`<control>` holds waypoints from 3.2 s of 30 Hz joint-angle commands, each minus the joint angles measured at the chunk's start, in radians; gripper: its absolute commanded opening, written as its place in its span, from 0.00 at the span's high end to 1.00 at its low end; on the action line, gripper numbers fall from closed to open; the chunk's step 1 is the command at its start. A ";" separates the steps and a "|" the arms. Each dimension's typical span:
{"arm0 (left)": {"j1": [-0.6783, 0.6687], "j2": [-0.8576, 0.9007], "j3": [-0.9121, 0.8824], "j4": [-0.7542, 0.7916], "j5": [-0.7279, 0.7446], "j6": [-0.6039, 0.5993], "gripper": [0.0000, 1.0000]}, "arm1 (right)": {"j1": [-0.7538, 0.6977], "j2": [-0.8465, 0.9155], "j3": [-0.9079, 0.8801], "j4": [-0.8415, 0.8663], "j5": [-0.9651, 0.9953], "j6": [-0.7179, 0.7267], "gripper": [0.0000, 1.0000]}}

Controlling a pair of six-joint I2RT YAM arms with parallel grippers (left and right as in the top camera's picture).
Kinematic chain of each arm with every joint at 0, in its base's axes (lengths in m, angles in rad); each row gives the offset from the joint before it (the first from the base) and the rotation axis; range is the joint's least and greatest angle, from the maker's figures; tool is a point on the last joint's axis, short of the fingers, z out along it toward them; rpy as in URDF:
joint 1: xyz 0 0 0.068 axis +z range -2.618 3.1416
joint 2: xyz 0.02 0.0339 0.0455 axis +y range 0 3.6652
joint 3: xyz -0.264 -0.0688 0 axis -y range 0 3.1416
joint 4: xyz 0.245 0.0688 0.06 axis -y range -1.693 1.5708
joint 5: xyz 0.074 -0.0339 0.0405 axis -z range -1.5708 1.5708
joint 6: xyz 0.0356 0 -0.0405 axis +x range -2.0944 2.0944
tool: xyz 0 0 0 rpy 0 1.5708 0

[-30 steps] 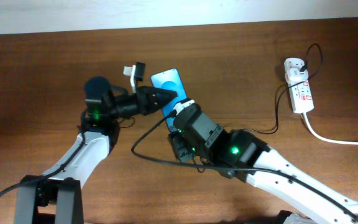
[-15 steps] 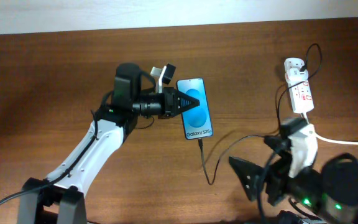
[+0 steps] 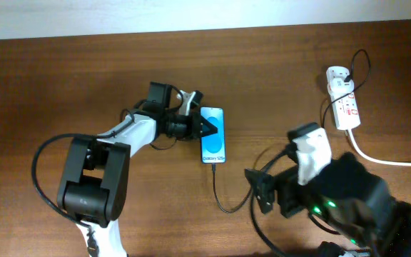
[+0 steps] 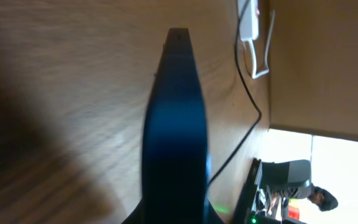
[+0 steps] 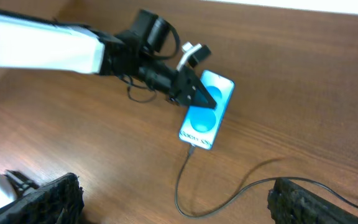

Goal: Plug charger to phone and switch on socket
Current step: 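Lower the phone flat onto the table with the left gripper, then retract the left arm and move the right gripper to the power strip switch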

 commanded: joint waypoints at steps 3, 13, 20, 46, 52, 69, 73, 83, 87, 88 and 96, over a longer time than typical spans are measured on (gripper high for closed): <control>0.014 0.050 0.029 0.006 -0.035 0.017 1.00 | -0.006 0.101 0.004 0.003 0.016 -0.003 0.01; -0.013 0.112 0.029 0.009 -0.061 -0.036 0.84 | -0.006 0.240 0.004 -0.005 0.016 0.077 0.02; -0.063 0.112 0.029 0.008 -0.138 -0.084 0.52 | -0.007 0.240 0.004 -0.028 0.042 0.077 0.02; -0.121 0.112 0.286 -0.428 -0.478 -0.009 0.05 | -0.007 0.268 0.004 0.063 0.059 0.266 0.02; -0.085 0.093 0.354 -0.498 -0.490 0.032 0.00 | -0.007 0.290 0.004 0.121 0.093 0.267 0.21; -0.005 -0.494 0.586 -0.726 -1.074 0.154 0.00 | -0.985 0.414 0.005 0.040 -0.088 0.390 0.96; -0.005 -0.528 0.586 -0.798 -1.074 0.153 0.00 | -1.124 0.690 0.130 0.076 -0.152 0.386 0.96; -0.005 -0.880 0.586 -0.953 -1.451 0.050 0.00 | -1.191 1.186 0.443 0.152 -0.248 0.346 0.96; -0.005 -1.026 0.586 -1.052 -1.485 0.037 0.01 | -1.216 1.239 0.443 0.192 -0.238 0.410 0.96; -0.005 -1.054 0.586 -1.056 -1.485 0.037 0.01 | -1.223 1.241 0.443 0.202 -0.237 0.410 0.96; -0.005 -1.104 0.584 -1.079 -1.484 0.037 0.01 | -1.225 1.255 0.443 0.234 -0.222 0.410 0.96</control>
